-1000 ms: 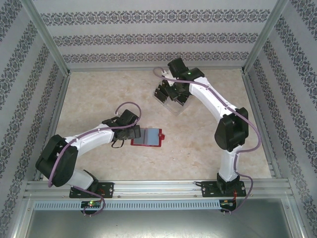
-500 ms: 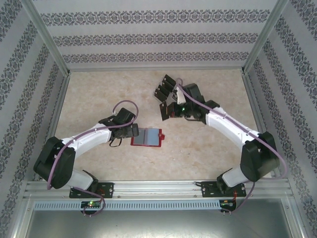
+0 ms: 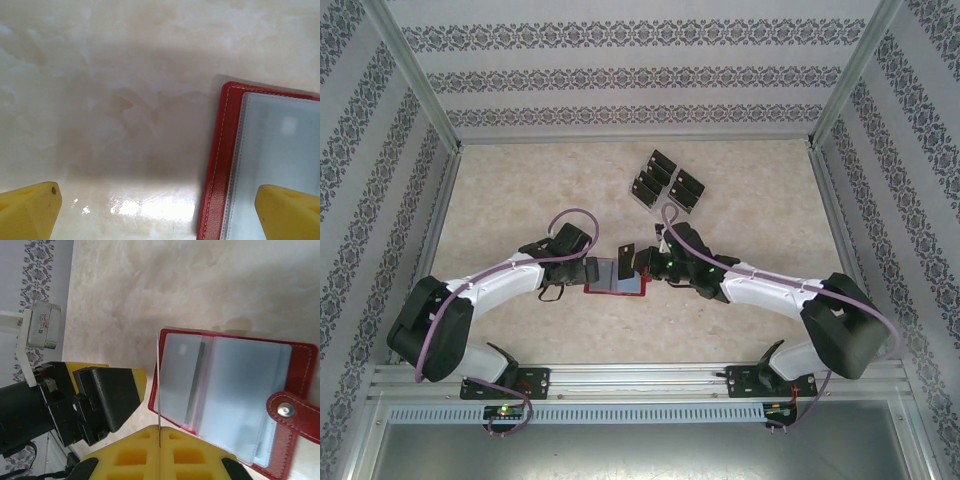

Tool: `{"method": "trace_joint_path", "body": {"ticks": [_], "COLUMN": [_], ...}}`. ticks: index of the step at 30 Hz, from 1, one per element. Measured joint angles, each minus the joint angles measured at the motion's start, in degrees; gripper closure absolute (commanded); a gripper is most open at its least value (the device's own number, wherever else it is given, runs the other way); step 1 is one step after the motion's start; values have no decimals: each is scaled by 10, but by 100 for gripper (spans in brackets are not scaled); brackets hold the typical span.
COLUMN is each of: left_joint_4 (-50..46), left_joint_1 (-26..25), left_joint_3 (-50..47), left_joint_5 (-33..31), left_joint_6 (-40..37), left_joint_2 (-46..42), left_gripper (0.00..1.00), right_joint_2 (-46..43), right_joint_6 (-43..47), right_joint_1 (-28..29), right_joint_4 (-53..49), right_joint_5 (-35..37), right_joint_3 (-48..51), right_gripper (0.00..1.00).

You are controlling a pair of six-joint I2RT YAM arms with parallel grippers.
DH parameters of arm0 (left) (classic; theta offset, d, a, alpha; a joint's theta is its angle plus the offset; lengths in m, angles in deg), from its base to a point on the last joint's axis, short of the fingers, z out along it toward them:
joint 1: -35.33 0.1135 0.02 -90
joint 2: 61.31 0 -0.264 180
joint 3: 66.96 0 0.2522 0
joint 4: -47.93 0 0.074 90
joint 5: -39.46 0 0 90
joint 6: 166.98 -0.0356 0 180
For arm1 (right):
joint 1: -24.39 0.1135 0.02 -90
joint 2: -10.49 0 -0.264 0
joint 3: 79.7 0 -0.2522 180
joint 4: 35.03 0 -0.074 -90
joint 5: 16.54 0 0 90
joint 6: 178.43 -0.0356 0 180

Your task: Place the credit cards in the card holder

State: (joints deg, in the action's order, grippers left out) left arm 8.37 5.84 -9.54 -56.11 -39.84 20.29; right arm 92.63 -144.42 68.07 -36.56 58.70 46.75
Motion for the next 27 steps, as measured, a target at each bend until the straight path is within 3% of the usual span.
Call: {"method": "trace_joint_path", "body": {"ticks": [15, 27], "left_joint_4": [1, 2], "left_joint_1": [0, 0], "left_joint_3": [0, -1], "left_joint_5": [0, 0], "left_joint_6": [-12, -12], "left_joint_2": [25, 39], "left_gripper": [0, 0], "right_joint_2": [83, 107], "right_joint_6": [-64, -76], "right_joint_1": [20, 20], "right_joint_4": [135, 178], "right_joint_5": [38, 40], "right_joint_3": [38, 56], "right_gripper": [100, 100]}}
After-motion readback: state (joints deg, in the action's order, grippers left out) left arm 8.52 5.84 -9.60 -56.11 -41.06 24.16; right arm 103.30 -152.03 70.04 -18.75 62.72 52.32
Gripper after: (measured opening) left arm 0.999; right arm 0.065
